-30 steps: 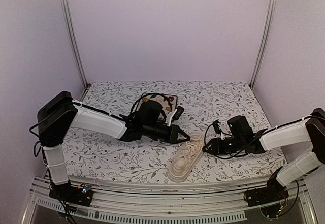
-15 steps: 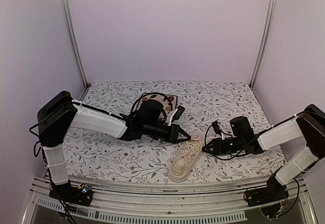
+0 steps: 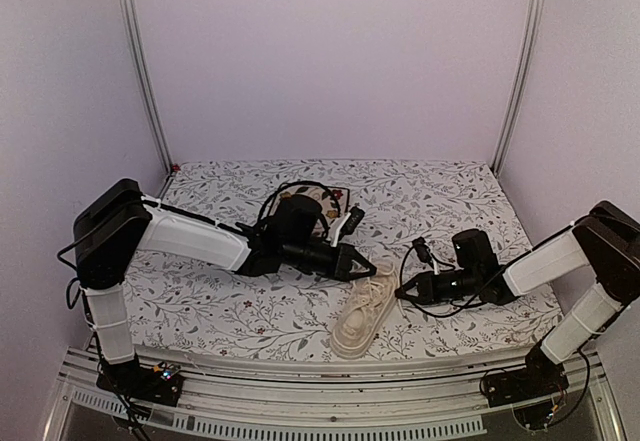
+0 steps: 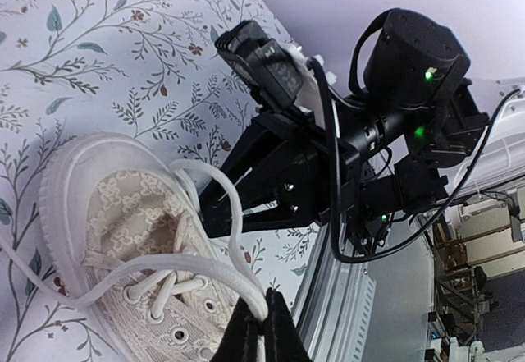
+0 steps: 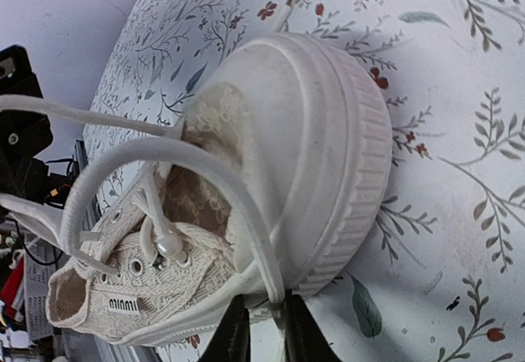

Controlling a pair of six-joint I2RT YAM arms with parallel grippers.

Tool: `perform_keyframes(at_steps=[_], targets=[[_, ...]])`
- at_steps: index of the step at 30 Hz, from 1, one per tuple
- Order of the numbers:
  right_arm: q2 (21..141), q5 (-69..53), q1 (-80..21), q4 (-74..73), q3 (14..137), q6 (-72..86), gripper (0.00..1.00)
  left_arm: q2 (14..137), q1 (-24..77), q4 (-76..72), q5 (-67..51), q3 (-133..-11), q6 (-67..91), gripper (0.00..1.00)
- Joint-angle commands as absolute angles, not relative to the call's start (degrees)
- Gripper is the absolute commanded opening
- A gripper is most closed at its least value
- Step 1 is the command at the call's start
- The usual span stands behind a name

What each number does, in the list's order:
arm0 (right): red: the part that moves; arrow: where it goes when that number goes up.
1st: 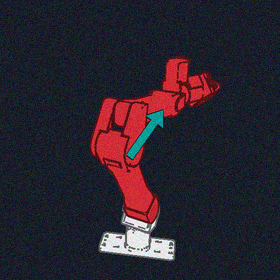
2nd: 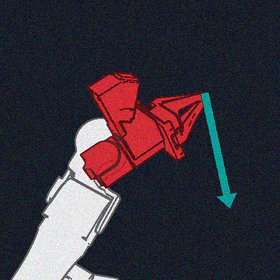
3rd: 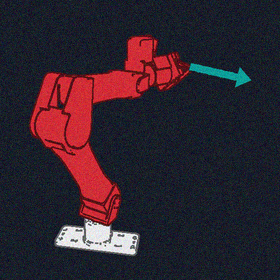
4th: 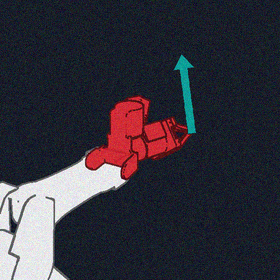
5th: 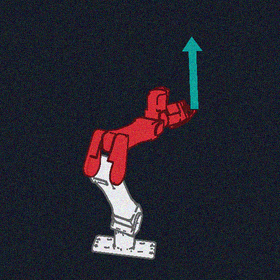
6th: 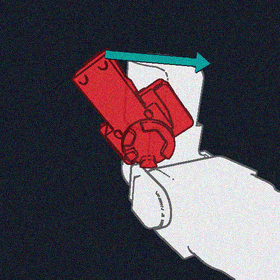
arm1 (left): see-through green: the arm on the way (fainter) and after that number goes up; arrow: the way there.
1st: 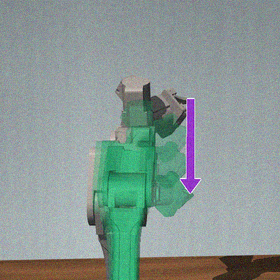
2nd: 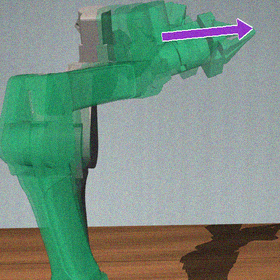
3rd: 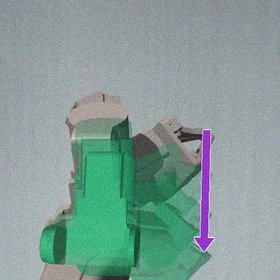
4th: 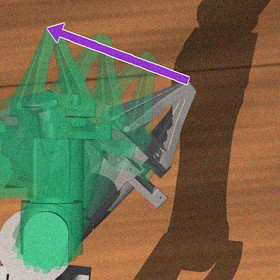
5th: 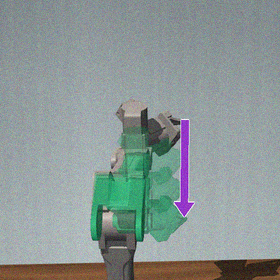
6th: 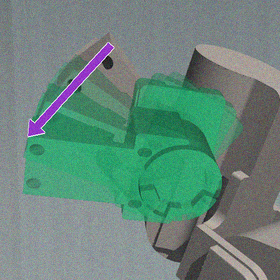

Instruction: Tie the shoes

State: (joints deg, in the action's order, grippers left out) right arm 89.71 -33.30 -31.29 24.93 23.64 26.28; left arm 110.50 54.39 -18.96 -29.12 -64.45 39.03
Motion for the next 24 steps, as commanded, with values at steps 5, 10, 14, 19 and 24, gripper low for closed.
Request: perform_keyframes(at_steps=[5, 10, 14, 19, 24], targets=[[87.25, -32.56, -31.20, 25.77, 21.31, 26.78, 0.03, 109.80, 53.79, -19.43, -28.97, -65.66, 38.22, 0.00], [79.96, -33.49, -31.42, 22.12, 21.02, 27.41, 0.02, 109.73, 53.73, -19.09, -27.92, -65.57, 39.23, 0.00], [72.97, -33.17, -34.15, 19.36, 21.99, 27.98, 0.02, 109.78, 53.70, -18.77, -27.12, -65.66, 40.13, 0.00], [69.51, -27.88, -41.10, 19.67, 24.14, 29.78, 0.02, 109.60, 53.62, -18.60, -26.44, -65.61, 40.87, 0.00], [68.47, -15.79, -49.30, 25.13, 24.76, 30.64, 0.02, 109.52, 53.27, -18.37, -25.93, -65.57, 43.07, 0.00]])
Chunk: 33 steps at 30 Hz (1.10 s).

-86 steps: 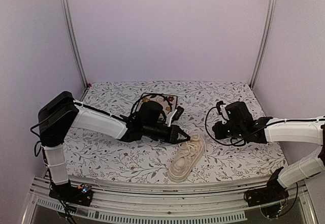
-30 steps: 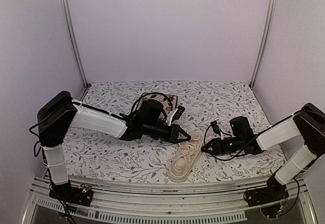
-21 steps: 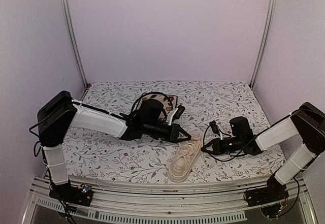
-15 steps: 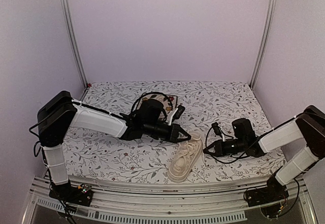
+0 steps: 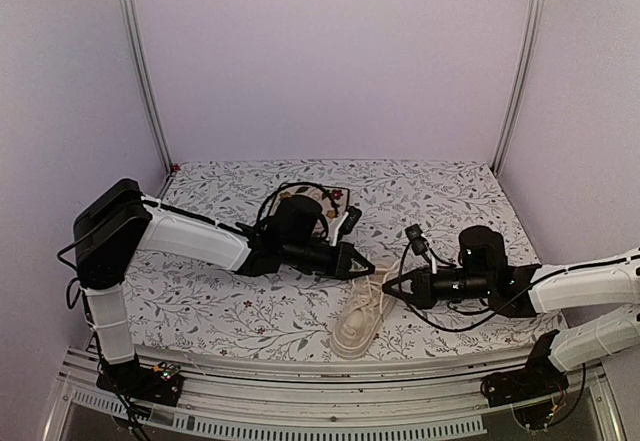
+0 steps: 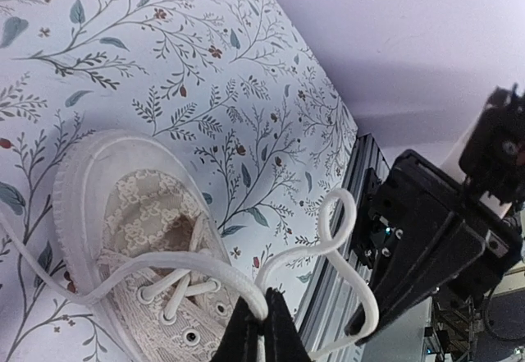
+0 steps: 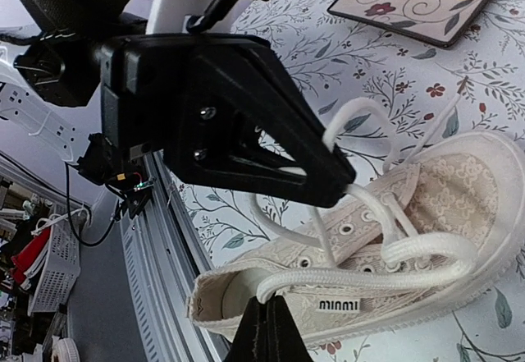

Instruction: Tie the shoes

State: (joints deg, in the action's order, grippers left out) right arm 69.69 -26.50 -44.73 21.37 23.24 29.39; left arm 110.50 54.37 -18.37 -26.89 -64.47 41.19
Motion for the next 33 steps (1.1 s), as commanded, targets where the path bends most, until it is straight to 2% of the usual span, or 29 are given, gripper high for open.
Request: perform_keyframes(at_steps=[1, 4, 8, 21, 33], targets=[[68.61, -12.92, -50.78, 25.62, 24.98, 30.20, 0.02, 109.51, 53.20, -18.42, -25.93, -65.57, 43.47, 0.00], [69.75, -4.96, -54.01, 26.43, 25.79, 27.27, 0.02, 109.27, 53.05, -18.45, -26.14, -65.72, 44.63, 0.00], [73.32, -1.89, -55.11, 27.16, 27.51, 23.03, 0.02, 109.47, 52.88, -18.37, -26.97, -66.30, 45.48, 0.00], [84.27, -1.98, -56.07, 29.48, 30.92, 18.22, 0.02, 109.42, 52.79, -18.19, -27.31, -66.69, 45.70, 0.00], [92.69, -2.14, -56.56, 35.76, 34.00, 20.22, 0.02, 109.81, 52.86, -19.09, -28.01, -66.62, 46.29, 0.00]])
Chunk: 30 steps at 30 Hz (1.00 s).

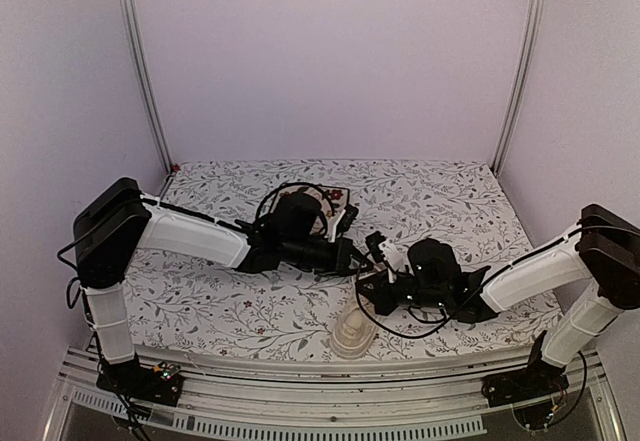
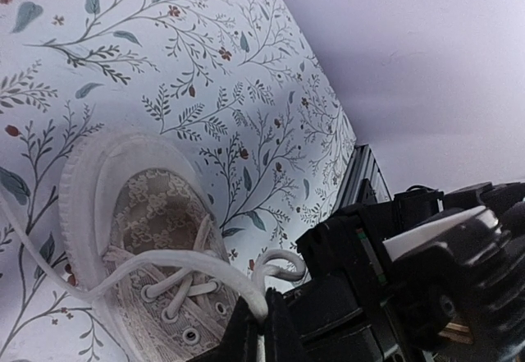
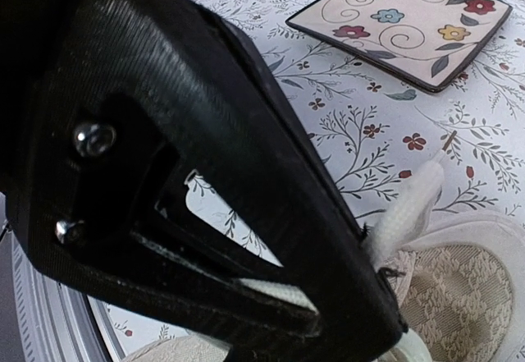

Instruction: Tie the shoes

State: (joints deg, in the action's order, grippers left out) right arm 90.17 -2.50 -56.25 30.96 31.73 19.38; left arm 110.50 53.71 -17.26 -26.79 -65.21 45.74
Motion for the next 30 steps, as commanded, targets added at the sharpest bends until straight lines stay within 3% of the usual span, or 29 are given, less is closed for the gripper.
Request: perform_keyframes(at_steps=[1, 14, 22, 30], targets=[[93.45, -2.24, -56.58, 36.64, 34.35, 20.50, 0.02, 109.86, 52.95, -19.15, -28.18, -66.62, 46.46, 0.00], [98.49, 5.91, -56.67, 50.76, 34.01, 23.03, 0.02, 109.87, 53.70, -19.83, -28.96, -66.14, 48.10, 0.00], [101.06, 10.61, -56.68, 67.06, 30.49, 21.13, 0.02, 109.69, 54.10, -21.12, -28.48, -64.59, 49.77, 0.00], [106.18, 4.07, -56.62, 74.75, 32.24, 26.24, 0.02, 110.05, 54.33, -21.39, -28.59, -64.25, 50.10, 0.00]])
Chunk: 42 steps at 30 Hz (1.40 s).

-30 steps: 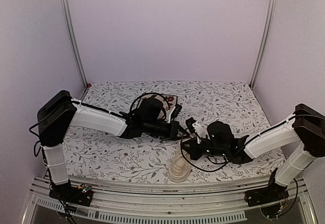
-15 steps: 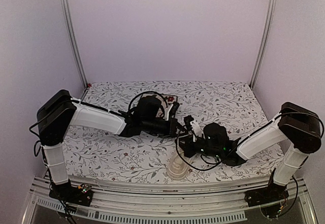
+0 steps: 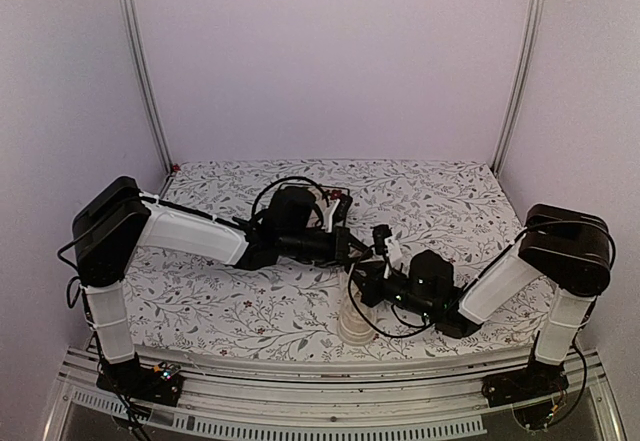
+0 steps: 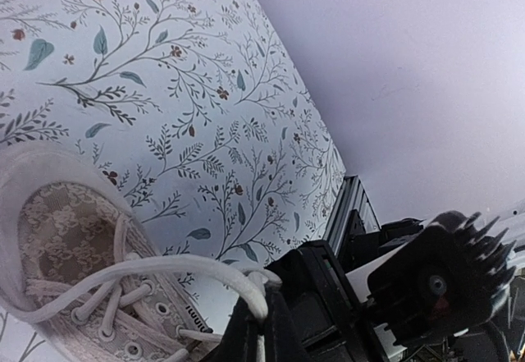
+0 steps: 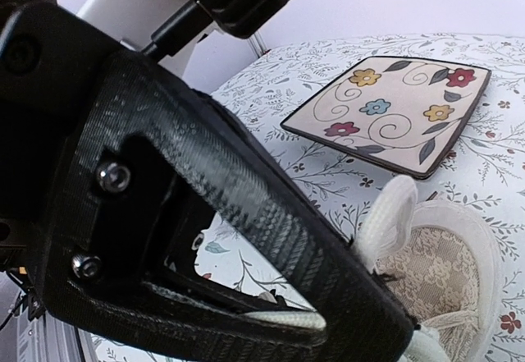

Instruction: Tie the shoes

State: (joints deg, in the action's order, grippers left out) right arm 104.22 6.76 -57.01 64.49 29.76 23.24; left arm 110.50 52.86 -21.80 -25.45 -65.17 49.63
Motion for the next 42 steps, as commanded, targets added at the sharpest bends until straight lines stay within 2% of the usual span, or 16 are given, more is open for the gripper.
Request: perform_keyframes(at_steps=[1, 8, 12, 18, 20, 24, 36, 38, 42], targets=[[106.62, 2.31, -56.65, 74.41, 32.76, 26.77, 0.02, 109.99, 54.27, -21.30, -28.52, -64.25, 49.83, 0.00], [107.82, -7.03, -56.62, 70.98, 33.15, 29.04, 0.02, 109.76, 52.40, -18.74, -28.88, -65.20, 46.33, 0.02], [107.06, -6.64, -56.66, 71.50, 31.11, 30.34, 0.02, 108.42, 51.61, -13.77, -27.06, -66.22, 42.01, 0.19], [106.57, -6.48, -56.57, 71.93, 30.26, 30.70, 0.02, 102.64, 50.60, -11.21, -25.39, -62.89, 36.51, 0.54], [106.82, -6.69, -56.56, 72.07, 30.32, 30.74, 0.02, 101.06, 50.01, -10.93, -25.54, -61.48, 35.28, 0.61], [107.29, -7.32, -56.11, 73.10, 29.93, 31.52, 0.02, 98.79, 48.94, -9.50, -26.05, -58.83, 33.54, 0.69], [108.39, -9.21, -54.85, 74.77, 29.52, 32.85, 0.02, 92.21, 46.73, -14.89, -22.91, -48.31, 32.12, 0.76], [108.50, -9.32, -54.84, 74.83, 29.51, 32.87, 0.02, 91.94, 46.51, -16.63, -21.65, -46.49, 32.37, 0.72], [108.81, -9.39, -54.73, 75.02, 29.61, 33.04, 0.02, 93.04, 46.36, -19.88, -21.20, -44.89, 32.39, 0.53]])
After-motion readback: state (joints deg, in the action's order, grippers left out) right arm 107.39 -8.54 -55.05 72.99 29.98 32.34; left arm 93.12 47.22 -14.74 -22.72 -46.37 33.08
